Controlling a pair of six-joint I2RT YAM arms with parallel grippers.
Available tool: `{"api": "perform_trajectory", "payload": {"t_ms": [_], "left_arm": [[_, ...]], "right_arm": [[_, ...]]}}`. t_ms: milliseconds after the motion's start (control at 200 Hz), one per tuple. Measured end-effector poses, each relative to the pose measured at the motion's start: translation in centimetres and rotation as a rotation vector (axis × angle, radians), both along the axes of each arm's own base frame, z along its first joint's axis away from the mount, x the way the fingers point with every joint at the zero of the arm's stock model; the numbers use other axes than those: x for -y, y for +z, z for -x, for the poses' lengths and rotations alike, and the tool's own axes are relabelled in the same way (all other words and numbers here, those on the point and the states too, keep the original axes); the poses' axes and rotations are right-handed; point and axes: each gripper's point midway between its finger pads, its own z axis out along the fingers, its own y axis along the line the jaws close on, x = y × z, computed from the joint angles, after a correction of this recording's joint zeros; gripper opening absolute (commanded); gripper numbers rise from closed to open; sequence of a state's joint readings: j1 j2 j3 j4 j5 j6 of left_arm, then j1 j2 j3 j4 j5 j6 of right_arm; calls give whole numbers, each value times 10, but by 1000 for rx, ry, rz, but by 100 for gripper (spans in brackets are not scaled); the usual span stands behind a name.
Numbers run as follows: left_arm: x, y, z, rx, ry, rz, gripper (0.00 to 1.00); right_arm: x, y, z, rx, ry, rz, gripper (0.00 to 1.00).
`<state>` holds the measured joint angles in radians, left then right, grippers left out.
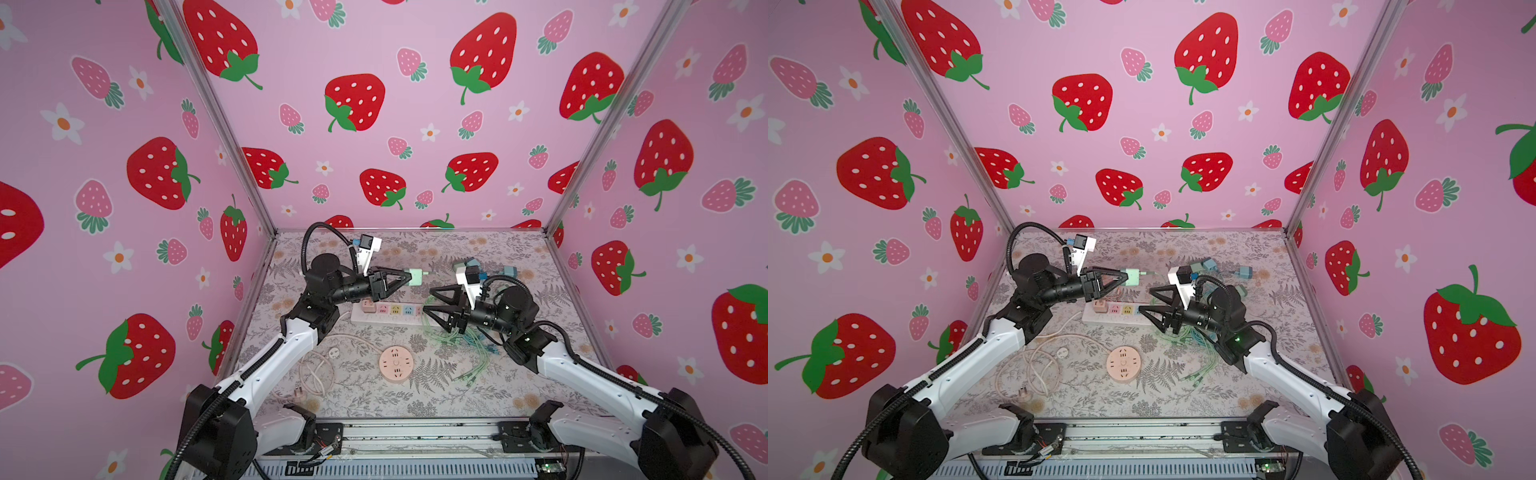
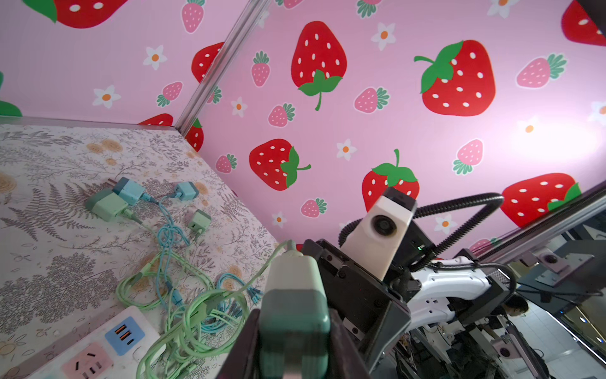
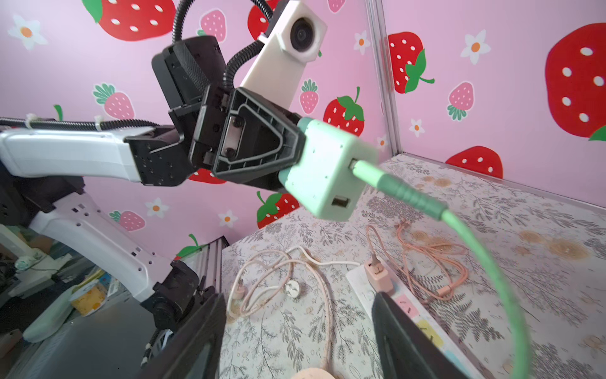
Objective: Insert the plug
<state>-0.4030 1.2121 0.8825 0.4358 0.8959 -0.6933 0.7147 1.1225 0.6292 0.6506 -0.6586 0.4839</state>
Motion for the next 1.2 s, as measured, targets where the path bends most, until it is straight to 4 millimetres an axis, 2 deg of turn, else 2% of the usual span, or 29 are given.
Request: {"api": "perform_trajectory", "payload": {"t_ms": [220,555,900,920,1200], "left_arm": [[7,8,23,93,-53,18,0],[6,19,48,219,-89,32,0],[11,16,57,268,-117,25,0],[12,16,57,269,-118,25,0],[13,16,59,295,-124,22,0]], "right_arm": [[-8,9,-1,-48,52,-78,69],[-7,38,18,-21,170,-189,62],[-10,44,23,-44,234,-227,52],[-10,44,23,-42,237,-229,49],[-8,52,27,-43,265,-250,37]]}}
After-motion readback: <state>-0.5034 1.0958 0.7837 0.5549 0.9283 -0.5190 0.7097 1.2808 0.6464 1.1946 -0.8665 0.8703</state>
